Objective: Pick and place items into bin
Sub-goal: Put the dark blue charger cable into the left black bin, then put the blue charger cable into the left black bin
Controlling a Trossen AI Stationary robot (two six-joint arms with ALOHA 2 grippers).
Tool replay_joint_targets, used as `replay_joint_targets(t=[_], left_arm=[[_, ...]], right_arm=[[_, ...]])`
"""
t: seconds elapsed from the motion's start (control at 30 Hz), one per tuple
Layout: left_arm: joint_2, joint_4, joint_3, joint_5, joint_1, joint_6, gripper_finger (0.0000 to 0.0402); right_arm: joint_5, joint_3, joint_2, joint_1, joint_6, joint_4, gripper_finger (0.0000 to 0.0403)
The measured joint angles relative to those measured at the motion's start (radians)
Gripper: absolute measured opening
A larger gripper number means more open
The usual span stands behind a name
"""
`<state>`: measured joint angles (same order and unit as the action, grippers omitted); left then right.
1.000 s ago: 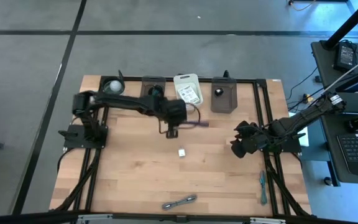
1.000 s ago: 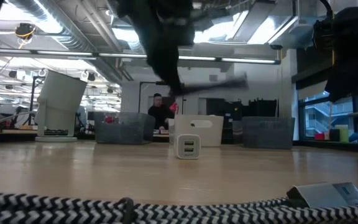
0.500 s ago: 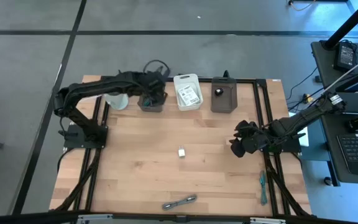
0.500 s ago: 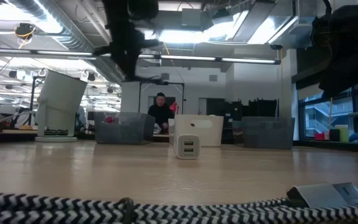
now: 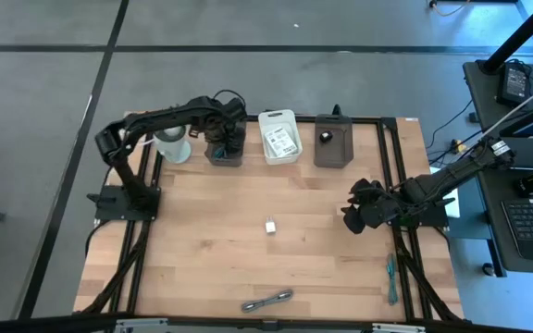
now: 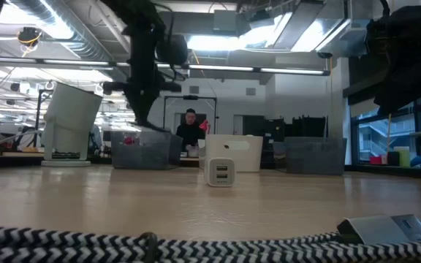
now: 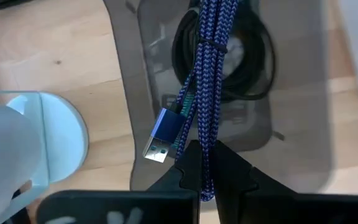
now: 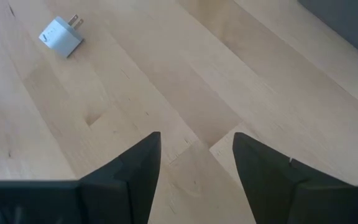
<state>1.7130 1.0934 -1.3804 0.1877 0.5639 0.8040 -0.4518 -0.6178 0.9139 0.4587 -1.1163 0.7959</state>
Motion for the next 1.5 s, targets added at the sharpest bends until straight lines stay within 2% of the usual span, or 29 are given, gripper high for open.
replay_joint_targets(t=[0.23, 0.53, 1.13, 1.37, 1.5], left_arm=[[0.069, 0.035, 0.000, -0.015, 0.033, 0.037, 0.0013], [0.074, 0.037, 0.000, 0.004, 0.043, 0.088, 0.0017], [0.074, 0.034, 0.000, 0.022, 0.038, 0.101, 0.0111], [0.025, 0.032, 0.000, -0.001, 0.025, 0.092, 0.0125], [-0.046, 0.028, -0.001, 0.048, -0.016, 0.092, 0.0119]], right_arm=[[-0.002, 0.000, 0.000, 0.000, 0.000, 0.000, 0.0204], [-0.003, 0.000, 0.000, 0.000, 0.001, 0.000, 0.0204], [-0.002, 0.000, 0.000, 0.000, 0.001, 0.001, 0.0204], [-0.002, 0.000, 0.000, 0.000, 0.001, 0.000, 0.0204], [-0.002, 0.000, 0.000, 0.000, 0.000, -0.001, 0.0204]])
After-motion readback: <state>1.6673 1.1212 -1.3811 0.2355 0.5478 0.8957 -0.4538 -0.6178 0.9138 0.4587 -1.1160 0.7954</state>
